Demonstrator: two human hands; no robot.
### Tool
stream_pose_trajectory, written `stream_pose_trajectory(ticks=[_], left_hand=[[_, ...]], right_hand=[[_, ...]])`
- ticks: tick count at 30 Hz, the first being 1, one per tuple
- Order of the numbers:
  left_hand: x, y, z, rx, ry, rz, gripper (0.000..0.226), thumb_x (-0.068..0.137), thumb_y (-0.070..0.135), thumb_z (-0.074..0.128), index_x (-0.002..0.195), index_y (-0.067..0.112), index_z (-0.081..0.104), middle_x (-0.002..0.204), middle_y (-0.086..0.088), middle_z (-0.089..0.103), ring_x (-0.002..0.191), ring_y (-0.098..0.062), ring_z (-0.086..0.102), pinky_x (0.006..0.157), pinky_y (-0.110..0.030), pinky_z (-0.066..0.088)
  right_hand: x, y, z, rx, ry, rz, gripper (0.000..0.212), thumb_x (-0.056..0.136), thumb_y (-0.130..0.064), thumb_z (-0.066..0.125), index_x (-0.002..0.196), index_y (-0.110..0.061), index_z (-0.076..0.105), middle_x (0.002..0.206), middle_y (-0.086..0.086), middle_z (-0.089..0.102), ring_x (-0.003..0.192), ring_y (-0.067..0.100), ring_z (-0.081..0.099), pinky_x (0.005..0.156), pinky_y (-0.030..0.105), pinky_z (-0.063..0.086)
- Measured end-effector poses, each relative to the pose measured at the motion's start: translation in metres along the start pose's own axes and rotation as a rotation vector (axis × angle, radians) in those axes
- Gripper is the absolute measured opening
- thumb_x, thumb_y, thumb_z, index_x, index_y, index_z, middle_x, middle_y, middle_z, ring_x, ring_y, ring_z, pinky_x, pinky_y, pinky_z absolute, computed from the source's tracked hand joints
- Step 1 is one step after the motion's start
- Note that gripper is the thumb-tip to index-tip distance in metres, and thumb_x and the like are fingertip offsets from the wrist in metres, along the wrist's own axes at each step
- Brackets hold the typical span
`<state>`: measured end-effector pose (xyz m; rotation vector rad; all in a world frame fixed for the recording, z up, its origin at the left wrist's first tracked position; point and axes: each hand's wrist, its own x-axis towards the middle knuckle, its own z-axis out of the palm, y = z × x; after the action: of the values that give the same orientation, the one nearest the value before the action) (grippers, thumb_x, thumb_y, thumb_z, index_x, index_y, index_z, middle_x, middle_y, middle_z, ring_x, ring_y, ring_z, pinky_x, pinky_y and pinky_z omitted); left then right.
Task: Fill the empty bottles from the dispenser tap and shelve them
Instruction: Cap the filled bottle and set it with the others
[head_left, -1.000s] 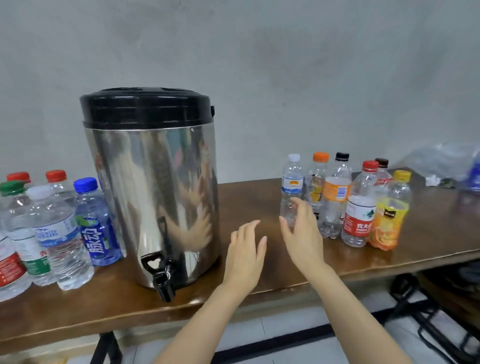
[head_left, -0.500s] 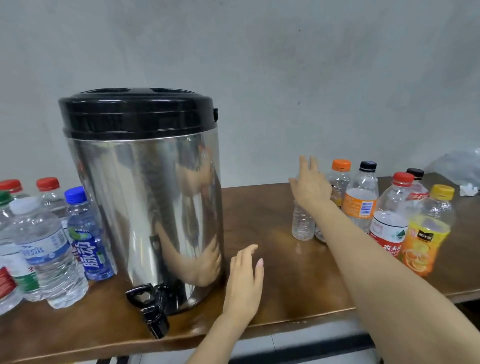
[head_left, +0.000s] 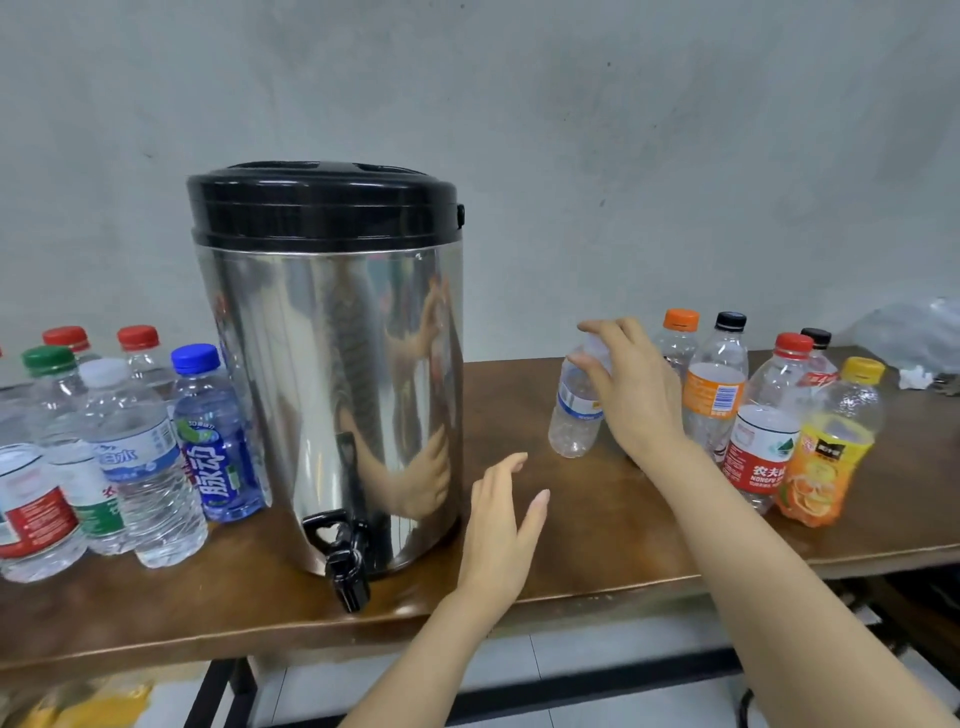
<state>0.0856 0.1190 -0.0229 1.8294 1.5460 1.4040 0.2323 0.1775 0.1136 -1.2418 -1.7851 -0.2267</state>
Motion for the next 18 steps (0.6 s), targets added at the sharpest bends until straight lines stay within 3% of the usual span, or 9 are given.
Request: stream_pose_trajectory(ticks=[5,8,10,12,14,18], left_hand=[[-0.025,0.046,-0.028,-0.128,0.119,0.114,0.086,0.077,0.058,0.074,0.146,0.043,0.024,0.141,0.036,0.026,0.135,0.010,0.022,0.102,-0.008,0.026],[-0.046,0.066,-0.043,-0.201,0.156,0.151,0.093,0.065,0.059,0.082,0.137,0.060,0.022,0.139,0.034,0.036,0.132,0.003,0.038,0.103,-0.022,0.041],[-0.064,0.069,-0.052,-0.298,0.152,0.119,0.086,0.065,0.048,0.086,0.132,0.057,0.033,0.129,0.029,0.054,0.119,0.001,0.055,0.096,-0.030,0.051],[-0.082,0.065,-0.059,-0.329,0.156,0.090,0.076,0.069,0.034,0.089,0.127,0.051,0.041,0.118,0.029,0.061,0.107,0.003,0.062,0.089,-0.029,0.054],[-0.101,0.056,-0.065,-0.295,0.158,0.071,0.075,0.070,0.032,0.089,0.125,0.051,0.042,0.116,0.032,0.061,0.105,0.006,0.062,0.085,-0.020,0.053],[-0.130,0.035,-0.075,-0.218,0.164,0.021,0.077,0.070,0.031,0.088,0.122,0.060,0.040,0.119,0.037,0.058,0.109,0.009,0.058,0.084,-0.013,0.049]], right_hand=[[-0.040,-0.056,-0.043,0.132,-0.034,-0.060,0.038,0.091,-0.046,0.062,0.123,-0.027,0.063,0.112,-0.008,0.057,0.073,0.007,0.049,0.068,0.030,0.042],[-0.065,-0.080,-0.057,0.273,-0.119,-0.080,0.036,0.087,-0.047,0.065,0.117,-0.027,0.067,0.099,-0.012,0.055,0.073,0.001,0.048,0.070,0.026,0.044],[-0.081,-0.091,-0.061,0.338,-0.170,-0.088,0.033,0.085,-0.046,0.067,0.112,-0.027,0.068,0.090,-0.016,0.052,0.072,-0.003,0.049,0.067,0.020,0.038],[-0.096,-0.099,-0.062,0.362,-0.202,-0.098,0.038,0.083,-0.053,0.063,0.109,-0.026,0.067,0.088,-0.018,0.050,0.071,-0.004,0.050,0.066,0.021,0.038],[-0.111,-0.104,-0.062,0.260,-0.247,-0.079,0.049,0.081,-0.069,0.050,0.102,-0.026,0.063,0.084,-0.015,0.051,0.071,0.001,0.051,0.065,0.027,0.043],[-0.135,-0.118,-0.051,-0.256,-0.320,-0.103,0.081,0.071,-0.091,0.006,0.084,-0.024,0.049,0.066,-0.005,0.054,0.070,0.022,0.059,0.056,0.032,0.040]])
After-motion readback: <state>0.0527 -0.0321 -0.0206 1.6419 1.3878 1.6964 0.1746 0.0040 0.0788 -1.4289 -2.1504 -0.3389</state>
